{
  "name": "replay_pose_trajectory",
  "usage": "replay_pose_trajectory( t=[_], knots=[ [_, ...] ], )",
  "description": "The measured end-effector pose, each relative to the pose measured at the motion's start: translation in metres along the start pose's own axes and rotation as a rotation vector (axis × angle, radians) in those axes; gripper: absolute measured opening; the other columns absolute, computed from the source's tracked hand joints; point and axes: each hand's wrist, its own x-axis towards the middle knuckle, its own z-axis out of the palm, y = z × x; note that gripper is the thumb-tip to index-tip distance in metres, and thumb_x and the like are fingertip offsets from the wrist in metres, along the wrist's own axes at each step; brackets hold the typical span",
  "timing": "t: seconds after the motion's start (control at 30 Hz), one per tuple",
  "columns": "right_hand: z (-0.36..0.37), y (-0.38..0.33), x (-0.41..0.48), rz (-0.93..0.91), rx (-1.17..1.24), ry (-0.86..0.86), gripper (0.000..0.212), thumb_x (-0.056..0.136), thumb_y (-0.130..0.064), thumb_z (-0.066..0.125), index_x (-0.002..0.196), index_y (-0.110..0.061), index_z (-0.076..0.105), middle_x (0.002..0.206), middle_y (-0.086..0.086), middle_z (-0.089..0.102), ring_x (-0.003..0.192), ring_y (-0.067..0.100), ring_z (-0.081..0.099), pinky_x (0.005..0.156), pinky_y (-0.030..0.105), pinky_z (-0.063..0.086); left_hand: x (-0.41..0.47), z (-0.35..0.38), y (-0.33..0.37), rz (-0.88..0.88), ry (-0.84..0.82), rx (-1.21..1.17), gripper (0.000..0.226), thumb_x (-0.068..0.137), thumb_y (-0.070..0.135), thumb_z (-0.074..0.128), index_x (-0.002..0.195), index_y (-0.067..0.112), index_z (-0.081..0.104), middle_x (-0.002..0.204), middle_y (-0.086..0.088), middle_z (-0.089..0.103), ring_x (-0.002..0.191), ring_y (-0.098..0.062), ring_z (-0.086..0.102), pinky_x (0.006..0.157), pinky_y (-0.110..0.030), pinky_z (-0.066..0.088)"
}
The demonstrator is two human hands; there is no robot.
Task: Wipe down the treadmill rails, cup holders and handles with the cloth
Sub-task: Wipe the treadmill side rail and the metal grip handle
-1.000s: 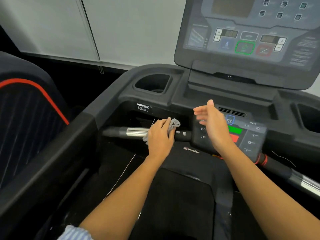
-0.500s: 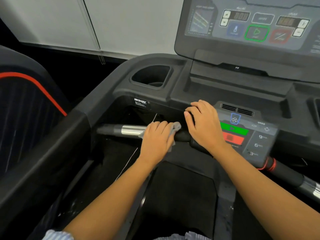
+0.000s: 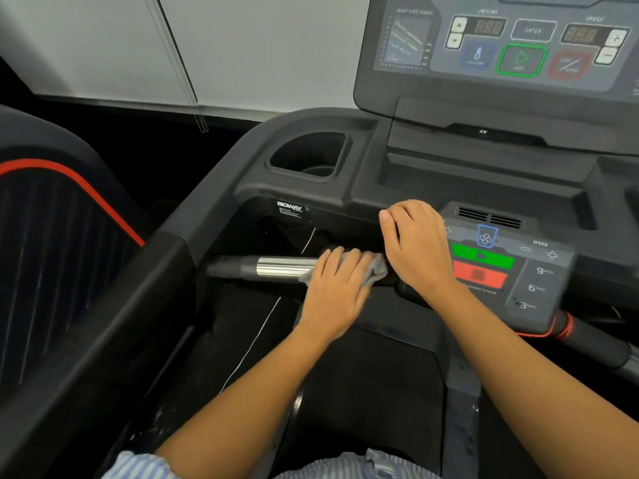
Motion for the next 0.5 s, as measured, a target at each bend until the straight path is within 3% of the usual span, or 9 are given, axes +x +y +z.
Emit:
replay_pose_trajectory(
  t=[0.13, 0.23, 0.3, 0.37, 0.43, 0.5],
  knots=[
    [0.003, -0.004, -0.002, 0.025, 0.030, 0.026, 0.034, 0.097, -0.027, 0.038, 0.087, -0.007, 0.064, 0.090, 0.006, 0.062, 0.089, 0.022, 0.054, 0.088, 0.036, 0.039, -0.020, -0.005, -0.029, -0.079, -0.060, 0.040, 0.042, 0.090, 0.029, 0.042, 0.130, 0.016, 0.043, 0.122, -0.004, 0.050, 0.113, -0.027, 0.047, 0.104, -0.043, 0.033],
    [0.005, -0.012, -0.002, 0.085, 0.125, 0.012, 0.035, 0.097, -0.029, 0.037, 0.092, -0.007, 0.064, 0.096, 0.005, 0.060, 0.094, 0.017, 0.050, 0.097, 0.036, 0.038, -0.025, -0.016, -0.045, -0.153, 0.027, -0.021, 0.035, 0.093, 0.027, 0.036, 0.119, 0.010, 0.051, 0.110, -0.006, 0.053, 0.099, -0.025, 0.050, 0.092, -0.040, 0.040],
    [0.007, -0.021, -0.001, 0.104, 0.190, 0.006, 0.037, 0.097, -0.029, 0.035, 0.096, -0.006, 0.065, 0.100, 0.004, 0.060, 0.097, 0.015, 0.049, 0.093, 0.026, 0.035, -0.029, -0.025, -0.057, -0.268, 0.111, -0.094, 0.033, 0.096, 0.027, 0.032, 0.112, 0.009, 0.054, 0.104, -0.005, 0.055, 0.094, -0.022, 0.051, 0.088, -0.040, 0.042],
    [0.010, -0.031, 0.001, 0.104, 0.234, -0.013, 0.037, 0.097, -0.030, 0.035, 0.098, -0.007, 0.065, 0.103, 0.003, 0.060, 0.101, 0.014, 0.048, 0.090, 0.019, 0.032, -0.036, -0.029, -0.074, -0.347, 0.174, -0.078, 0.032, 0.096, 0.026, 0.034, 0.115, 0.009, 0.052, 0.106, -0.006, 0.055, 0.098, -0.022, 0.050, 0.094, -0.043, 0.040],
    [0.015, -0.043, 0.003, 0.088, 0.249, -0.051, 0.038, 0.097, -0.031, 0.035, 0.101, -0.008, 0.065, 0.105, 0.002, 0.060, 0.105, 0.011, 0.047, 0.092, 0.016, 0.029, -0.047, -0.032, -0.092, -0.334, 0.188, 0.020, 0.033, 0.094, 0.022, 0.038, 0.123, 0.008, 0.047, 0.115, -0.010, 0.056, 0.109, -0.024, 0.046, 0.106, -0.042, 0.029],
    [0.022, -0.054, 0.003, 0.047, 0.255, -0.088, 0.036, 0.097, -0.030, 0.037, 0.101, -0.009, 0.065, 0.106, 0.002, 0.060, 0.106, 0.010, 0.046, 0.093, 0.014, 0.027, -0.056, -0.035, -0.111, -0.299, 0.130, 0.071, 0.038, 0.092, 0.024, 0.035, 0.124, 0.008, 0.047, 0.119, -0.013, 0.057, 0.115, -0.025, 0.044, 0.106, -0.038, 0.025]
  ],
)
